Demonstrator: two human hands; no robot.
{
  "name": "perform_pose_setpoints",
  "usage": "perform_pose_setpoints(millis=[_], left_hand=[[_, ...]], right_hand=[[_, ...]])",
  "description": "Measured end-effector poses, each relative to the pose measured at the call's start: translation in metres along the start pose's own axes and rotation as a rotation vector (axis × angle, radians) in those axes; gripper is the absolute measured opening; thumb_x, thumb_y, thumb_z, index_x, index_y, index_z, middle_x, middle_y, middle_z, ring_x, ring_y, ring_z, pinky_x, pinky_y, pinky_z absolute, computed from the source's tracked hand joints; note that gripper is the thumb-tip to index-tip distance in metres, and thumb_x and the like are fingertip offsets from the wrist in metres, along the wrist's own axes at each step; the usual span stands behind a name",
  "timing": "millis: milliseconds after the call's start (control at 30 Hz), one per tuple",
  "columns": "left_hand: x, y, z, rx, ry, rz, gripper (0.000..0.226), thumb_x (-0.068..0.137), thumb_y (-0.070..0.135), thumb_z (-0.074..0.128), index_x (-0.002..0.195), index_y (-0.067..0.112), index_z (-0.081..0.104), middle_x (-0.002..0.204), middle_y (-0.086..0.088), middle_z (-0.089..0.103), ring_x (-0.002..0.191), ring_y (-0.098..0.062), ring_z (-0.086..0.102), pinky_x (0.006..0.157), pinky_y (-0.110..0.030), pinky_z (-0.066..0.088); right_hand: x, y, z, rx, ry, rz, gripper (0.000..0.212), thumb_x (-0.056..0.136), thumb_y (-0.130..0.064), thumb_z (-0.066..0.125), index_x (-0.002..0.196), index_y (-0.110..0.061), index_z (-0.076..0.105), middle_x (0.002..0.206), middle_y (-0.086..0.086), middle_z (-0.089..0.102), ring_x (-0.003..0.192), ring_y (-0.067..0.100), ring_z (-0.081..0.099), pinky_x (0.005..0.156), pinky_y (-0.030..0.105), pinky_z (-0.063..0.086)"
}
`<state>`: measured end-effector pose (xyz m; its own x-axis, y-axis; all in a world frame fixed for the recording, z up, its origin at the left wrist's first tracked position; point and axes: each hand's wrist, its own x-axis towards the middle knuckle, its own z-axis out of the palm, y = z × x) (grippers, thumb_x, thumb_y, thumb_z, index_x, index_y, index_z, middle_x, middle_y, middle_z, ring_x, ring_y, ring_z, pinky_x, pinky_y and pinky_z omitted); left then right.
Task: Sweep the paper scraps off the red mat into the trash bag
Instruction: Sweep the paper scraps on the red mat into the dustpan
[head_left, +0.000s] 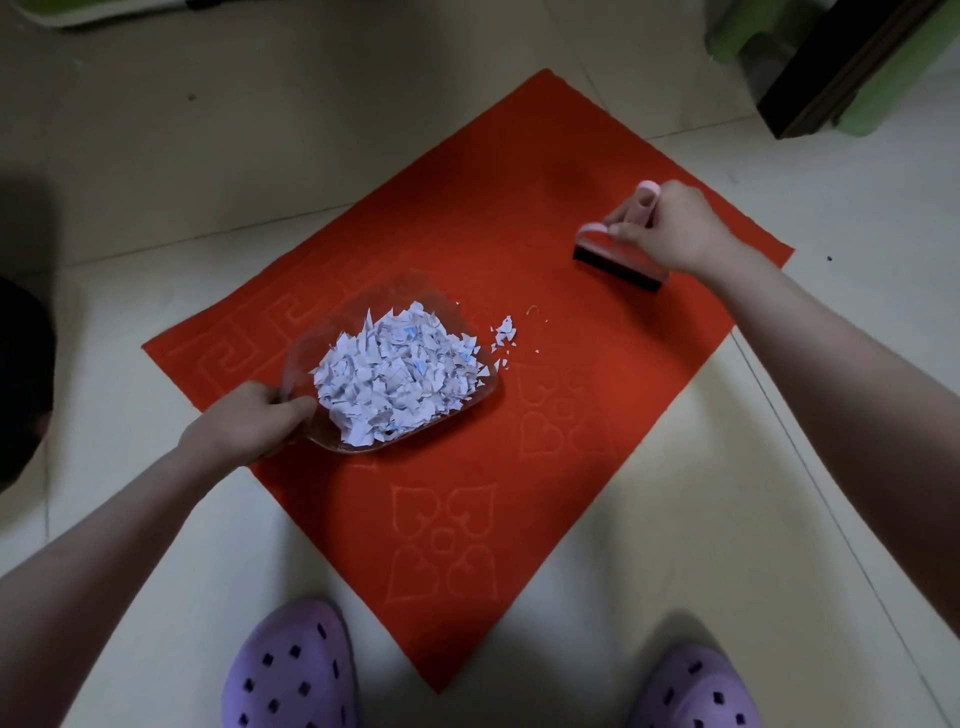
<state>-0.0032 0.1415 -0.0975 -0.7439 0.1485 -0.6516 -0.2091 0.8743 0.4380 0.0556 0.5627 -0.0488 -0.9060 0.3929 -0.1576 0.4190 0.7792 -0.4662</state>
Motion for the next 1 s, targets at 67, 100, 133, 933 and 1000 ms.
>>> perform_pose_setpoints(millis=[67, 100, 133, 933, 1000], left_hand=[[0.0, 0.001, 0.001, 0.004, 0.001, -0.005, 0.032, 0.081, 0.021, 0.06, 0.053, 0.007, 0.059, 0.039, -0.001, 0.048, 0.032, -0.015, 0.038, 0.043, -0.02, 0.029], [-0.001, 0.001, 0.001, 0.001, -0.002, -0.006, 0.031, 0.081, 0.021, 0.06, 0.053, 0.006, 0.059, 0.04, -0.002, 0.048, 0.033, -0.015, 0.038, 0.043, -0.02, 0.028], [-0.001, 0.0, 0.0, -0.001, -0.007, -0.006, 0.031, 0.081, 0.021, 0.06, 0.054, 0.006, 0.059, 0.04, -0.003, 0.048, 0.034, -0.016, 0.038, 0.043, -0.02, 0.028], [0.005, -0.002, -0.004, -0.037, -0.01, -0.011, 0.029, 0.083, 0.019, 0.057, 0.06, 0.002, 0.061, 0.04, -0.003, 0.048, 0.033, -0.015, 0.037, 0.041, -0.019, 0.028], [0.005, -0.003, -0.005, -0.044, -0.014, -0.012, 0.028, 0.082, 0.02, 0.058, 0.061, 0.002, 0.062, 0.043, -0.005, 0.048, 0.034, -0.016, 0.036, 0.042, -0.019, 0.028]], right_hand=[[0.01, -0.004, 0.014, 0.051, 0.132, 0.032, 0.02, 0.089, -0.023, 0.061, 0.103, -0.015, 0.073, 0.106, 0.007, 0.071, 0.1, 0.023, 0.064, 0.086, 0.035, 0.049], [0.014, -0.008, 0.02, 0.068, 0.175, 0.024, 0.02, 0.088, -0.023, 0.061, 0.102, -0.015, 0.073, 0.105, 0.008, 0.071, 0.1, 0.024, 0.064, 0.086, 0.035, 0.049], [0.019, -0.012, 0.025, 0.08, 0.2, 0.012, 0.021, 0.088, -0.024, 0.06, 0.102, -0.015, 0.073, 0.104, 0.008, 0.072, 0.099, 0.024, 0.065, 0.085, 0.034, 0.049], [0.038, -0.043, 0.029, 0.026, 0.086, -0.022, 0.019, 0.088, -0.024, 0.063, 0.102, -0.015, 0.072, 0.106, 0.009, 0.07, 0.101, 0.025, 0.064, 0.088, 0.038, 0.05], [0.046, -0.046, 0.035, -0.017, 0.008, -0.039, 0.021, 0.088, -0.027, 0.064, 0.104, -0.015, 0.072, 0.106, 0.008, 0.07, 0.101, 0.023, 0.064, 0.084, 0.034, 0.05]])
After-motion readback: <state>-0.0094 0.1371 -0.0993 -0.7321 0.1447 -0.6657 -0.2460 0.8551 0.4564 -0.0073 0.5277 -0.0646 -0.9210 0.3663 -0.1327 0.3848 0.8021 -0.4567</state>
